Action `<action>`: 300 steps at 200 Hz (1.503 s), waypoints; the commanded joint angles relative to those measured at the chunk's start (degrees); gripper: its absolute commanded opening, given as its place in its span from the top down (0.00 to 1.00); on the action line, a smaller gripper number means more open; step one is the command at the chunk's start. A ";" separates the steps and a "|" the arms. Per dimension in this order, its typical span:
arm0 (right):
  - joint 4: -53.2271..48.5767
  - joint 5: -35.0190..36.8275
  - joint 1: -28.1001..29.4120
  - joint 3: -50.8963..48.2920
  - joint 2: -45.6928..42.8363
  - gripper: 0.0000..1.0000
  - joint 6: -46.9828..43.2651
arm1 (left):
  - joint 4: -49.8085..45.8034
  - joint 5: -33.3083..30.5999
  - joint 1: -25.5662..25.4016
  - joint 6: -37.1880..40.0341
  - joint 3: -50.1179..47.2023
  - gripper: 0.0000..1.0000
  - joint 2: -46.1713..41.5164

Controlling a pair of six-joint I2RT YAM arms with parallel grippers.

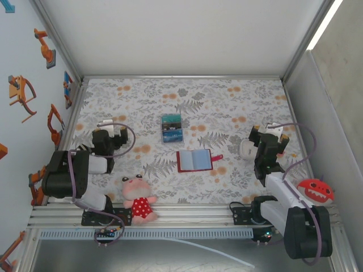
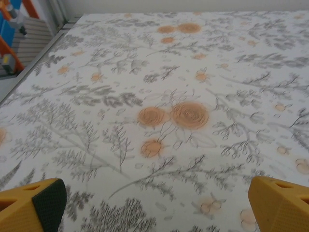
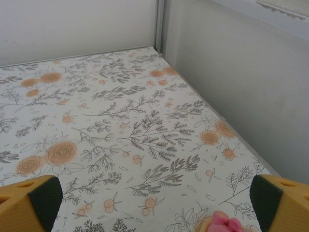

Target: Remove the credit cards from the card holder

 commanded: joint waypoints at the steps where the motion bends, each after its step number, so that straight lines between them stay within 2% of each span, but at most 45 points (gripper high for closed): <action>1: 5.63 -1.59 -1.27 -1.52 1.90 0.00 0.14 | -5.41 11.38 4.58 -2.17 3.44 0.03 -0.68; 49: 15.44 -5.89 -4.97 -1.98 11.87 0.00 0.28 | -4.99 11.95 4.79 -2.17 3.30 0.03 -0.46; 156: 33.53 -18.36 -7.22 1.17 33.14 0.01 -1.29 | -5.37 10.89 4.28 -1.98 3.48 0.03 -0.55; 184: 27.15 -28.68 -7.34 4.43 32.89 0.01 -4.91 | -5.47 10.81 4.28 -1.98 3.48 0.03 -0.53; 189: 26.80 -31.95 -7.43 4.97 33.18 0.01 -5.84 | -5.44 10.76 4.28 -1.99 3.48 0.03 -0.56; 206: 26.82 -36.31 -8.82 4.76 33.11 0.00 -5.88 | -5.51 10.88 4.28 -1.98 3.48 0.03 -0.55; 300: 27.15 -36.79 -9.24 4.67 33.21 0.01 -5.75 | -5.45 10.84 4.28 -2.04 3.48 0.03 -0.57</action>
